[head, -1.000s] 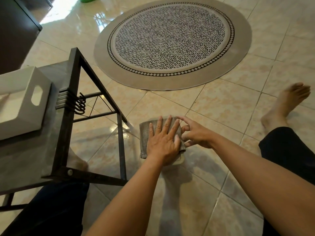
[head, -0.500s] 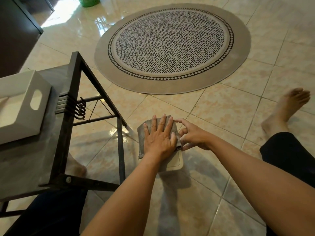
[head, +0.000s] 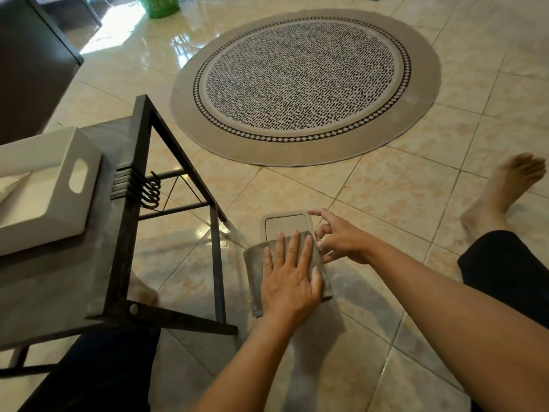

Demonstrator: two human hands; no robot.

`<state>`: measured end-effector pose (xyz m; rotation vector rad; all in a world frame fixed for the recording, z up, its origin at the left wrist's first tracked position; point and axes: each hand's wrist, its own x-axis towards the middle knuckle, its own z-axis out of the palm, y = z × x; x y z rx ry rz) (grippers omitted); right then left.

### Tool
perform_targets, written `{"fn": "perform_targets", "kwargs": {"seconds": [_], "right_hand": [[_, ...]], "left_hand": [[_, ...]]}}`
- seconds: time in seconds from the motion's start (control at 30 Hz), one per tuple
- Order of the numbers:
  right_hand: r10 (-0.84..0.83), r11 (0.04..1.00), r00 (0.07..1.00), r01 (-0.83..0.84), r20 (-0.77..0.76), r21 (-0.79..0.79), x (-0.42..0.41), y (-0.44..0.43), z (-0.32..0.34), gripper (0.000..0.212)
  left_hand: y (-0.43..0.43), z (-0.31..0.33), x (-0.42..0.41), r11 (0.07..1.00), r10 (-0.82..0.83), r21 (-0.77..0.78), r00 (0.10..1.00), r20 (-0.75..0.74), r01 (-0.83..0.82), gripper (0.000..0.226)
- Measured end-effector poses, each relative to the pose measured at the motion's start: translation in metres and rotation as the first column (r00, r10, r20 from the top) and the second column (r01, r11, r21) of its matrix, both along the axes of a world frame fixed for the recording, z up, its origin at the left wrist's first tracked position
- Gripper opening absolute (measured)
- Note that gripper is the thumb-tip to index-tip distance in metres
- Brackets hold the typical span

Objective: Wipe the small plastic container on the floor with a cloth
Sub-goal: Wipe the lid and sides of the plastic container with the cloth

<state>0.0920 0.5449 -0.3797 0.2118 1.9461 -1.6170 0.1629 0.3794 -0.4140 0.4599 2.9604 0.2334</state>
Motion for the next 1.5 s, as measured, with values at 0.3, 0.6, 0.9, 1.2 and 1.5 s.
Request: {"fn": "perform_targets", "kwargs": {"seconds": [0.3, 0.6, 0.9, 1.2, 1.5], "right_hand": [[-0.014, 1.000, 1.000, 0.014, -0.023, 0.000, 0.001, 0.000, -0.003, 0.080], [-0.023, 0.999, 1.000, 0.023, -0.007, -0.048, 0.002, 0.004, -0.006, 0.078], [0.027, 0.997, 1.000, -0.025, 0.016, -0.072, 0.002, 0.008, -0.006, 0.085], [-0.013, 0.996, 1.000, 0.015, 0.021, -0.086, 0.004, 0.003, -0.008, 0.097], [-0.180, 0.972, 0.984, 0.180, 0.013, -0.149, 0.015, -0.006, -0.014, 0.090]], "left_hand": [[-0.016, 0.011, -0.042, 0.985, 0.167, 0.031, 0.985, 0.028, -0.168, 0.066], [0.001, 0.006, 0.008, 0.999, 0.044, 0.007, 0.998, 0.034, -0.044, 0.068], [0.018, 0.011, -0.023, 1.000, 0.007, 0.003, 0.999, 0.048, -0.007, 0.064], [0.004, 0.007, -0.072, 1.000, 0.020, -0.007, 1.000, 0.008, -0.020, 0.065], [-0.009, 0.006, -0.024, 0.981, 0.190, 0.041, 0.982, 0.012, -0.191, 0.067]]}}
